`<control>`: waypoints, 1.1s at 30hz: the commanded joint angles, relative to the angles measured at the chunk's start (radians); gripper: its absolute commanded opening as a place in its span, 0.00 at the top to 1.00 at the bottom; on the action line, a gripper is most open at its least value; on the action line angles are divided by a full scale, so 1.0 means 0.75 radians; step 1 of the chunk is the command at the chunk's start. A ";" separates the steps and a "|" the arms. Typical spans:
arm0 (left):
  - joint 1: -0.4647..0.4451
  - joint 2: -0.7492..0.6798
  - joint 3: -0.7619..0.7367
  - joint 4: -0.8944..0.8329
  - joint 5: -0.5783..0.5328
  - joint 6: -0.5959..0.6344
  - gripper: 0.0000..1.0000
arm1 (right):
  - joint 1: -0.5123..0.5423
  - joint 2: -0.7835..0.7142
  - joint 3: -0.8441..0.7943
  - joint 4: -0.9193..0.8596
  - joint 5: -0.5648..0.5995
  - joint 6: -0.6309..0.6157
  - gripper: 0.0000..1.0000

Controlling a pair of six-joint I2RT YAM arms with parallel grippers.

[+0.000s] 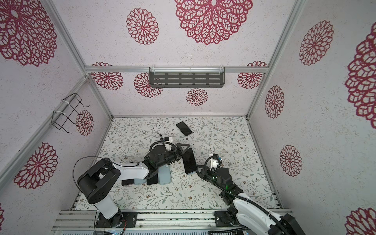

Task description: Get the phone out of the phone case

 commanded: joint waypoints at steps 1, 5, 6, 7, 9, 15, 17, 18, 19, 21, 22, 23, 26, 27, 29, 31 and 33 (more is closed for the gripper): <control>-0.028 -0.157 0.042 -0.289 -0.095 0.258 0.12 | -0.001 -0.017 0.010 0.008 0.076 -0.018 1.00; -0.138 -0.297 0.134 -0.713 -0.248 0.593 0.10 | -0.001 0.011 -0.027 0.029 0.094 0.005 1.00; -0.168 -0.326 0.151 -0.794 -0.265 0.667 0.10 | -0.001 0.020 -0.032 0.034 0.096 0.005 1.00; -0.197 -0.342 0.165 -0.849 -0.281 0.731 0.10 | -0.001 0.029 -0.034 0.035 0.094 0.005 1.00; -0.271 -0.363 0.219 -0.996 -0.321 0.882 0.10 | -0.001 0.050 -0.030 0.040 0.093 0.006 1.00; -0.435 -0.276 0.355 -1.303 -0.461 1.085 0.11 | -0.001 0.111 -0.014 0.073 0.084 0.013 1.00; -0.474 -0.226 0.389 -1.352 -0.489 1.105 0.12 | -0.001 0.118 -0.015 0.076 0.088 0.015 1.00; -0.488 -0.203 0.401 -1.371 -0.501 1.107 0.13 | -0.001 0.118 -0.017 0.078 0.087 0.019 1.00; -0.497 -0.186 0.408 -1.384 -0.525 1.108 0.13 | -0.001 0.117 -0.018 0.080 0.085 0.021 1.00; -0.509 -0.155 0.417 -1.401 -0.564 1.096 0.14 | -0.001 0.106 -0.020 0.070 0.088 0.020 1.00; -0.514 -0.146 0.418 -1.397 -0.563 1.089 0.14 | -0.001 0.102 -0.021 0.065 0.088 0.021 1.00; -0.519 -0.136 0.416 -1.382 -0.560 1.083 0.14 | -0.001 0.097 -0.022 0.057 0.090 0.021 1.00; -0.540 -0.097 0.432 -1.361 -0.574 1.080 0.14 | 0.000 0.085 -0.022 0.047 0.094 0.020 1.00; -0.546 -0.081 0.441 -1.365 -0.603 1.081 0.15 | -0.001 0.084 -0.022 0.047 0.094 0.022 1.00; -0.553 -0.052 0.465 -1.394 -0.667 1.081 0.16 | -0.001 0.083 -0.022 0.054 0.089 0.025 1.00; -0.555 -0.040 0.473 -1.387 -0.668 1.085 0.16 | -0.001 0.081 -0.022 0.055 0.084 0.027 1.00; -0.560 -0.035 0.470 -1.357 -0.653 1.086 0.16 | -0.001 0.079 -0.024 0.051 0.084 0.026 1.00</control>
